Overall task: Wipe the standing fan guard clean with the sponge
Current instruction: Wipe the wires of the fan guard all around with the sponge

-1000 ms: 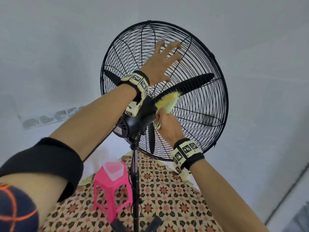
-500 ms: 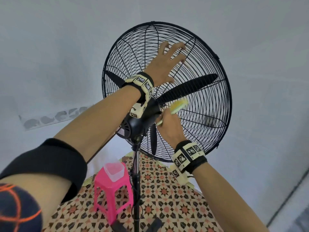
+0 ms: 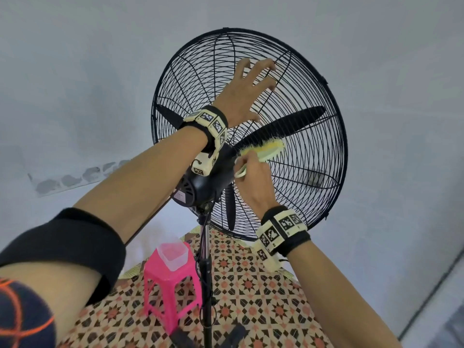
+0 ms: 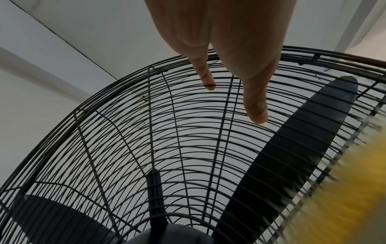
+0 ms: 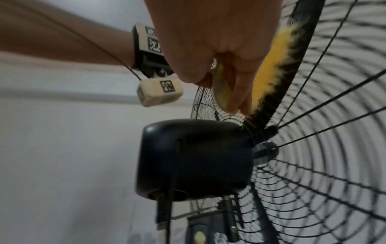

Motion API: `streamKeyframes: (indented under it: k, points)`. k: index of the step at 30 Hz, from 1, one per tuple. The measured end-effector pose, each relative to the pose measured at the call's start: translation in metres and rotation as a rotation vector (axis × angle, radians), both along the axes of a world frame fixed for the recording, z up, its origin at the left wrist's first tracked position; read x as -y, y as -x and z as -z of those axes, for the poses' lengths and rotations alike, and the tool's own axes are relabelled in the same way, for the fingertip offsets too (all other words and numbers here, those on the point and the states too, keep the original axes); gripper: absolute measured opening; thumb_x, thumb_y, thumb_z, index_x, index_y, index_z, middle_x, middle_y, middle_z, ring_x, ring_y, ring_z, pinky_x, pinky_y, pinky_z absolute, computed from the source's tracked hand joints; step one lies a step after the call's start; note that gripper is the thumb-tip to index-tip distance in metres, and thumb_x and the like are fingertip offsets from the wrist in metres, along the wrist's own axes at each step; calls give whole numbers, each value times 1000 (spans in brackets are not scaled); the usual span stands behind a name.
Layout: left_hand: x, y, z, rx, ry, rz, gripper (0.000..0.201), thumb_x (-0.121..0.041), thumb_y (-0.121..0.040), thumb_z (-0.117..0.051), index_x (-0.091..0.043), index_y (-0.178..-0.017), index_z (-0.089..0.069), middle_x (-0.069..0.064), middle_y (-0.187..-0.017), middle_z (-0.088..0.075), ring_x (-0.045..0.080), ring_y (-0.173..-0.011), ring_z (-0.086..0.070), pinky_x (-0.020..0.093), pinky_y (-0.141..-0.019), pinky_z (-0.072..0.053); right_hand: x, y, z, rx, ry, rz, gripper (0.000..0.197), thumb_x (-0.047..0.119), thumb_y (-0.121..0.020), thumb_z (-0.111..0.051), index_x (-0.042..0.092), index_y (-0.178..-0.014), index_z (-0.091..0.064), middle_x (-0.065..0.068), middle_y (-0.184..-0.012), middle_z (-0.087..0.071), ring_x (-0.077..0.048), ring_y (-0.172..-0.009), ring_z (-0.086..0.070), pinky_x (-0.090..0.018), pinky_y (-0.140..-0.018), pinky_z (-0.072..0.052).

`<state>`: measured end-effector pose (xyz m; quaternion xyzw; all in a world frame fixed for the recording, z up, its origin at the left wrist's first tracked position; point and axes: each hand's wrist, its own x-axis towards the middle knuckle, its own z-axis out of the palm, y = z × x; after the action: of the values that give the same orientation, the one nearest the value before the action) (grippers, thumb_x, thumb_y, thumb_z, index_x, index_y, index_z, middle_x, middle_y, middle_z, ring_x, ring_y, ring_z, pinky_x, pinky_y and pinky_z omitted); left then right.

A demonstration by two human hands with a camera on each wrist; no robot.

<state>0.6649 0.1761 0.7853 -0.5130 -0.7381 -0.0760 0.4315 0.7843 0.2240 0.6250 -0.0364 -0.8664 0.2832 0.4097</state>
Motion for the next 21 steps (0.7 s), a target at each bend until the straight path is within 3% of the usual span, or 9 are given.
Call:
streamKeyframes:
  k: [3, 6, 9, 11, 15, 17, 19, 21]
  points:
    - [1, 2, 0, -7, 5, -12, 74, -33, -72, -92, -24, -133, -50, 5, -163, -28, 46, -143, -25, 39, -93, -54, 1, 1, 10, 116, 5, 76, 23, 3, -90, -68, 3, -109, -55, 1, -88, -60, -16, -76, -63, -26, -66, -55]
    - [1, 3, 1, -8, 3, -22, 75, -33, -72, -93, -24, -133, -50, 5, -163, -27, 47, -144, -24, 35, -90, -52, 7, 3, 14, 165, 63, 141, 18, 9, -93, -68, 2, -105, -56, -5, -88, -61, -19, -74, -61, -31, -65, -57]
    - [0, 3, 1, -22, 9, -7, 75, -34, -71, -93, -24, -132, -52, 5, -162, -29, 46, -142, -26, 40, -98, -49, 9, -1, 1, 41, 6, 61, 15, 4, -91, -67, 6, -100, -55, 2, -83, -60, -12, -68, -59, -15, -55, -42]
    - [1, 5, 2, -22, 0, 6, 74, -34, -70, -93, -23, -131, -52, 5, -162, -30, 46, -141, -27, 43, -103, -49, 7, -4, -8, 15, -67, 42, 22, 1, -89, -69, 8, -103, -54, 3, -85, -61, -11, -69, -57, -12, -55, -37]
    - [-2, 6, 3, -8, 3, -9, 75, -33, -69, -93, -24, -130, -50, 3, -162, -28, 46, -143, -24, 47, -105, -49, 8, -3, -3, 121, -28, 163, 23, 6, -93, -67, -2, -111, -55, 4, -82, -54, -13, -67, -52, -28, -62, -49]
    - [-4, 3, 4, -6, 21, -31, 74, -33, -70, -91, -24, -131, -49, 4, -163, -27, 47, -143, -23, 47, -110, -45, 9, -4, -5, 191, -7, 197, 22, 12, -95, -66, -1, -109, -55, -4, -87, -57, -17, -70, -54, -30, -66, -51]
    - [-6, -1, 5, -17, 30, -49, 74, -32, -70, -89, -23, -131, -47, 7, -162, -27, 49, -143, -24, 50, -115, -39, 6, -8, -15, 156, -1, 140, 20, 10, -93, -68, 2, -107, -56, -8, -93, -63, -21, -77, -62, -32, -69, -57]
    - [-5, -6, 5, -24, 30, -76, 74, -32, -72, -88, -19, -132, -48, 11, -163, -27, 50, -144, -23, 53, -121, -27, 0, -12, -27, 70, -20, 61, 21, 2, -89, -70, 5, -106, -57, -2, -92, -64, -20, -81, -67, -34, -72, -60]
